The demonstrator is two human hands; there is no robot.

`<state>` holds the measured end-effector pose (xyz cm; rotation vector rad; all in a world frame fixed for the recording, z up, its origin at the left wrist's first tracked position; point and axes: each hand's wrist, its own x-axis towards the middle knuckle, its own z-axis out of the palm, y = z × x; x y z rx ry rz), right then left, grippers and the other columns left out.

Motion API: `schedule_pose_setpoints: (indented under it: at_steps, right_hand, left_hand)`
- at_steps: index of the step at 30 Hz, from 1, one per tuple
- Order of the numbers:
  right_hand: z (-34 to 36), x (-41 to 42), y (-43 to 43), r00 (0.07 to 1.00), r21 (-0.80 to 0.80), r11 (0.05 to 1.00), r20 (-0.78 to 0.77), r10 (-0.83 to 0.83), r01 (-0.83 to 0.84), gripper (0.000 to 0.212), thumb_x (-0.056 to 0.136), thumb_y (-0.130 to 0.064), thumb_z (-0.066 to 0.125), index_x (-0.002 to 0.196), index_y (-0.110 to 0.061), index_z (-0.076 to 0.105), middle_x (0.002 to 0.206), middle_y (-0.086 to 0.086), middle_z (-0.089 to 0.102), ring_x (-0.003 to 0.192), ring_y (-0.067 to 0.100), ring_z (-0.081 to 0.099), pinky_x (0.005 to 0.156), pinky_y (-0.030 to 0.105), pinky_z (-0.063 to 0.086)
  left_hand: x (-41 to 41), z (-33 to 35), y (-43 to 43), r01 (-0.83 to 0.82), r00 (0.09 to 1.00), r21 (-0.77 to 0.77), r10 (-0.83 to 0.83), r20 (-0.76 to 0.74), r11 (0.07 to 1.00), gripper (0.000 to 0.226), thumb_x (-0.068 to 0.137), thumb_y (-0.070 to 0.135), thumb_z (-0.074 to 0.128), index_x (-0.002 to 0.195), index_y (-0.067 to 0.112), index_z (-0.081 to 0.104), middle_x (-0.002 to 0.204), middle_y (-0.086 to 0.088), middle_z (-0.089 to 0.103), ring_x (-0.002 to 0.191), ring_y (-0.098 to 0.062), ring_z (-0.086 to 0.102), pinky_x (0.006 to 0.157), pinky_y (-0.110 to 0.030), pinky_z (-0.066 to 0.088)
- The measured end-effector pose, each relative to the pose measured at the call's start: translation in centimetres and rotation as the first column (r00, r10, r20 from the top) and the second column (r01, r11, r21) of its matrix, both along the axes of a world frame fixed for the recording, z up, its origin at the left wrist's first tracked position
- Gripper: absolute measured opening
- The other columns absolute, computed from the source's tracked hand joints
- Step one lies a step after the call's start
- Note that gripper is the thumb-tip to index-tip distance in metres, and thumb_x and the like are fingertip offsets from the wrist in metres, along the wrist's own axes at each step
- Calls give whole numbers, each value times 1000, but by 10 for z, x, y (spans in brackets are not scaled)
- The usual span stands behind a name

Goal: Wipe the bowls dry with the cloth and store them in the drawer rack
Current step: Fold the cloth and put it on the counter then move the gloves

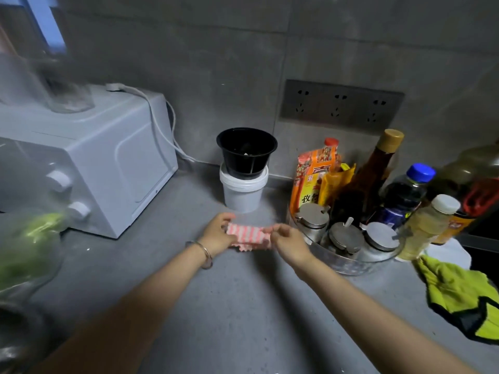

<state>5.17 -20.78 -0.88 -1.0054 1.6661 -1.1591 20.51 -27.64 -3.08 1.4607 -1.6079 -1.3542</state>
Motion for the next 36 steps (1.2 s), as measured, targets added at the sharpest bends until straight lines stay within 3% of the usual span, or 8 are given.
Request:
schedule_pose_setpoints:
  at_steps: [4,9,15,19,22,29,32,36]
  right_hand:
    - [-6,-20,25,991,54,991,-48,122,-119,18,91,6,49,97,-3,62,81,2,62,62,9,51,54,8,40]
    - [19,-77,71,985,-93,982,-71,157,-163,21,89,11,51,93,-3,67,95,3,67,86,6,62,82,16,49]
    - [31,-183,136,967,-190,982,-252,-35,-14,25,85,5,62,79,-18,66,91,0,68,73,-6,61,70,10,46]
    - [6,-264,169,781,-83,980,-593,-195,182,36,75,-10,77,108,-15,63,117,5,58,110,16,56,91,20,38]
    - [-16,-304,185,669,218,952,-743,19,215,74,72,-39,79,135,-17,47,143,11,41,135,27,35,109,35,30]
    - [-29,-314,216,444,263,948,-882,160,179,49,81,-61,53,119,-30,55,119,1,48,119,25,41,102,37,26]
    - [-22,-319,196,507,274,927,-855,113,255,74,73,-80,42,127,-30,46,139,9,37,134,35,25,112,49,13]
    - [-40,-322,168,635,461,843,-746,199,276,99,66,-85,48,146,-48,4,157,8,-17,141,43,-16,112,60,0]
  left_hand:
    - [-4,-25,10,-13,979,-168,47,198,986,44,80,-9,61,123,-2,52,121,-15,56,114,-27,53,86,-13,33]
    - [-47,-5,47,16,1000,-174,-12,21,985,18,84,-8,58,97,4,61,85,-6,62,78,-16,56,67,-7,42]
    - [-130,10,99,249,969,-57,-248,13,967,24,87,-3,58,77,19,60,78,-6,64,69,-6,56,60,-5,42]
    - [-192,11,128,307,952,-16,-307,15,952,24,87,-3,57,77,18,59,68,0,57,56,2,50,52,-6,38]
    - [-235,4,149,316,949,30,-316,-1,948,17,89,-2,55,83,14,59,69,3,55,59,-2,49,51,-6,38]
    - [-305,-22,194,287,957,124,-291,17,950,26,93,6,53,118,0,56,111,-13,63,86,-17,60,59,-11,41]
    - [-315,-26,203,245,969,104,-247,2,964,29,92,1,51,120,-4,53,122,-20,58,109,-27,58,65,-8,41]
    - [-292,-27,203,187,982,-3,-187,-27,982,28,92,-2,50,119,0,54,116,-12,58,101,-16,54,71,-9,41]
